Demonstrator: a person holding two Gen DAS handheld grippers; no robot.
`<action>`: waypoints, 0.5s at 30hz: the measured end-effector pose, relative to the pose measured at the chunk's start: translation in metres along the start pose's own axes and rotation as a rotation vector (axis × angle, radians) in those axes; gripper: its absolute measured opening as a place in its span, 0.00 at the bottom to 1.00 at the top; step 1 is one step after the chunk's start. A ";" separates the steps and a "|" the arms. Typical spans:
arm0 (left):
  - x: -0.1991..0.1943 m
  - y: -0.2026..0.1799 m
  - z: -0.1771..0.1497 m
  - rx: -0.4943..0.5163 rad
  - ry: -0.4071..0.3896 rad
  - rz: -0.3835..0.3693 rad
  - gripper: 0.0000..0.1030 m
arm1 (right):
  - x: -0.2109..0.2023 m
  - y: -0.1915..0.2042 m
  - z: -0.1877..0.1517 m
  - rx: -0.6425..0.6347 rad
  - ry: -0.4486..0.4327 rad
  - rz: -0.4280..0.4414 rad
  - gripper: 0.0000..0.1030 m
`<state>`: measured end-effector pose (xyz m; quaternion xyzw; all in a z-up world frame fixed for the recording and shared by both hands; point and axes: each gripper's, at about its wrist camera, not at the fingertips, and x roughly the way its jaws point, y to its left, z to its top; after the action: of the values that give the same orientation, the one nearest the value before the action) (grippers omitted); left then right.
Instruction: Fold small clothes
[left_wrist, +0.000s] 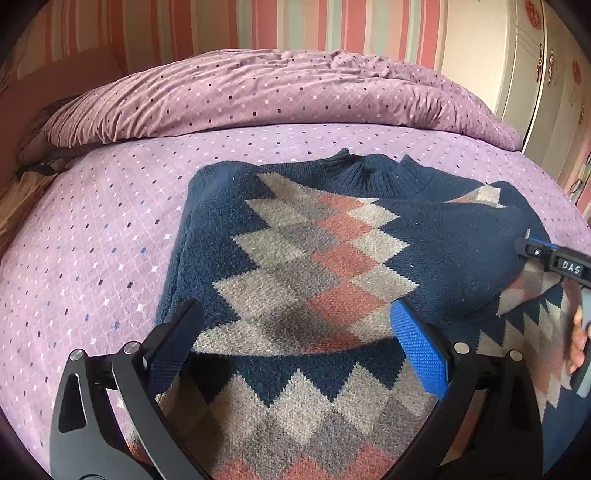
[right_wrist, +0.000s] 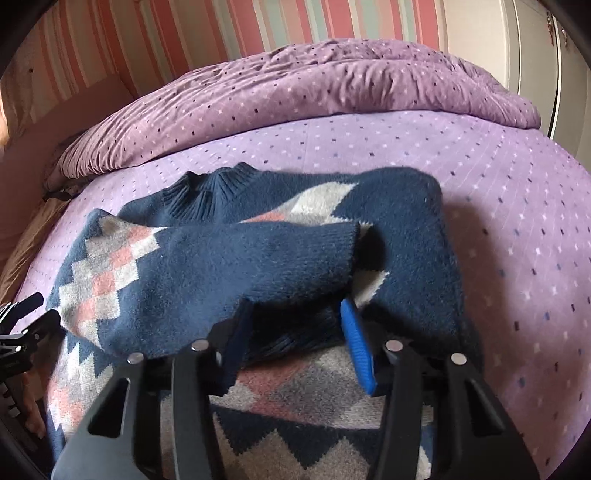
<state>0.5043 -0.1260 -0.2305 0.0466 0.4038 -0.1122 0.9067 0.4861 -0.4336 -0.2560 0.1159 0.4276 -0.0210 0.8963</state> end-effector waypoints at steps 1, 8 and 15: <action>-0.001 0.000 0.000 0.001 -0.002 0.000 0.97 | 0.001 0.000 0.000 -0.002 0.001 -0.005 0.48; -0.008 -0.007 0.001 0.043 -0.026 0.018 0.97 | -0.002 0.004 -0.004 -0.050 -0.005 -0.038 0.06; -0.011 -0.008 0.002 0.039 -0.028 0.012 0.97 | -0.040 0.008 -0.009 -0.115 -0.068 -0.084 0.05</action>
<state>0.4969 -0.1328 -0.2210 0.0652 0.3884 -0.1151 0.9120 0.4550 -0.4259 -0.2293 0.0454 0.4020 -0.0381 0.9137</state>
